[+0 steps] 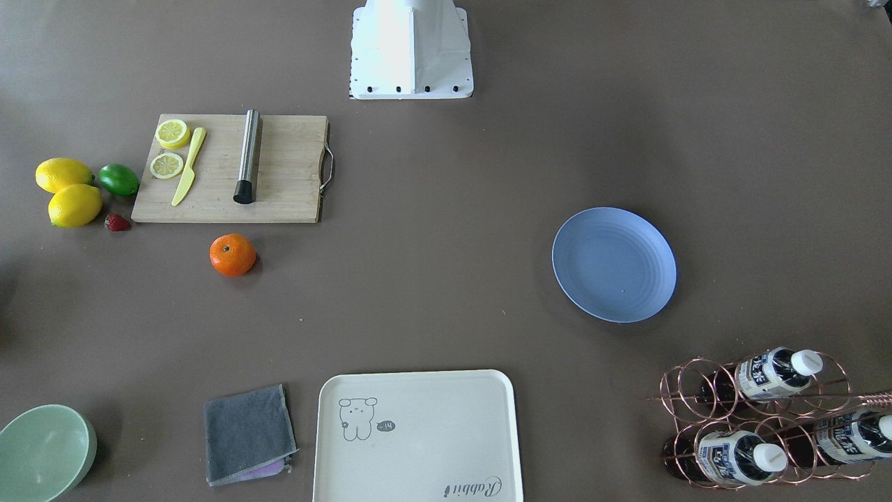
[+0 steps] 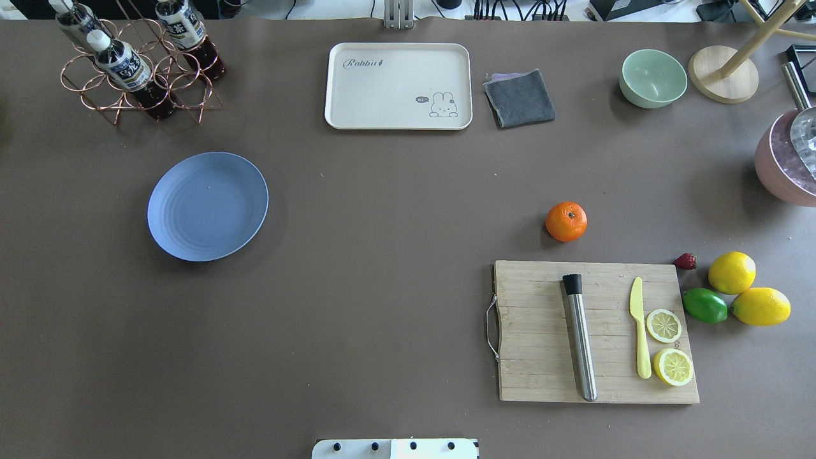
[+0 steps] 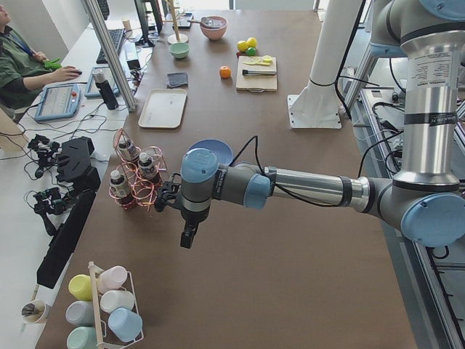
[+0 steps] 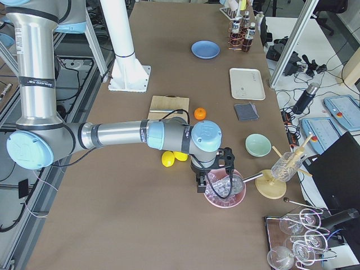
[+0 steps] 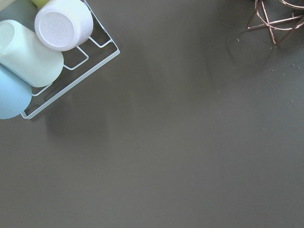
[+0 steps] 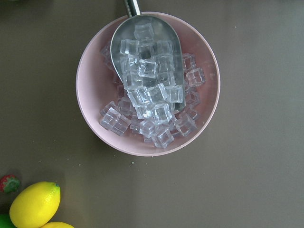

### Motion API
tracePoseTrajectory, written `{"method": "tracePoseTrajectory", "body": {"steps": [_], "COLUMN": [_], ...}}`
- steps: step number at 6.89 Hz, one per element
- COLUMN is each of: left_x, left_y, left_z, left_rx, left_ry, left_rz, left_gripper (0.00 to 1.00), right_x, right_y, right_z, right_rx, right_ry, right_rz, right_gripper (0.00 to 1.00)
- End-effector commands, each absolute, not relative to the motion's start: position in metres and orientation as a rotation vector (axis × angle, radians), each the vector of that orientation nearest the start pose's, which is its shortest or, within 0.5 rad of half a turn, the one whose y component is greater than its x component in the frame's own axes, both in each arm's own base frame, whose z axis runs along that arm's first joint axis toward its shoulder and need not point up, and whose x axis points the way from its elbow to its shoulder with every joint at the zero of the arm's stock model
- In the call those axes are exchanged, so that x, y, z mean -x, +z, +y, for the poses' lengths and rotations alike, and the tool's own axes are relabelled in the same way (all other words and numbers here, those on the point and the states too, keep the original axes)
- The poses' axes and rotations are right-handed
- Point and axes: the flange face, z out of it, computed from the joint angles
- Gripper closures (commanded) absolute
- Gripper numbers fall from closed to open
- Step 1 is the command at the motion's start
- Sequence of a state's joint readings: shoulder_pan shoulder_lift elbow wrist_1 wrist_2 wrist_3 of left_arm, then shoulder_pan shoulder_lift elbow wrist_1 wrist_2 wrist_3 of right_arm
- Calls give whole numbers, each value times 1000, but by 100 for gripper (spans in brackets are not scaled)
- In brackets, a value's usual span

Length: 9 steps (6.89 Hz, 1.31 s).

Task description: Pick orange to plate

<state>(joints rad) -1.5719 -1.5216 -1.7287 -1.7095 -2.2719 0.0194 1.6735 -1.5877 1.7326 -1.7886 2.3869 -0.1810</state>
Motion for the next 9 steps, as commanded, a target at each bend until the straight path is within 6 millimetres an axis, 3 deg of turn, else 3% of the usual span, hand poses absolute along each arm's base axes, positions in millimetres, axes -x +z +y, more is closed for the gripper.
{"method": "tracePoseTrajectory", "body": {"steps": [1,4,6,7,9], "left_x": [70,71,68,42,-36], "left_y": [611,610,601,593,572], "left_z": [-500,-498,-500,-504,-509], "left_rx": [-221,-288,-294,-289,-273], "left_ry": [87,113,97,91,-50], "left_rz": [689,692,699,727,829], "left_gripper": [2,2,2,2,2], "right_x": [-109,-104,-81,-68,-46], "right_y": [603,597,579,567,552], "right_z": [-465,-471,-493,-507,-530], "right_rx": [-52,-48,-32,-27,-32], "right_ry": [-46,-28,-22,-23,-29], "right_rz": [-818,-819,-826,-825,-824], "right_gripper": [0,0,0,0,0]}}
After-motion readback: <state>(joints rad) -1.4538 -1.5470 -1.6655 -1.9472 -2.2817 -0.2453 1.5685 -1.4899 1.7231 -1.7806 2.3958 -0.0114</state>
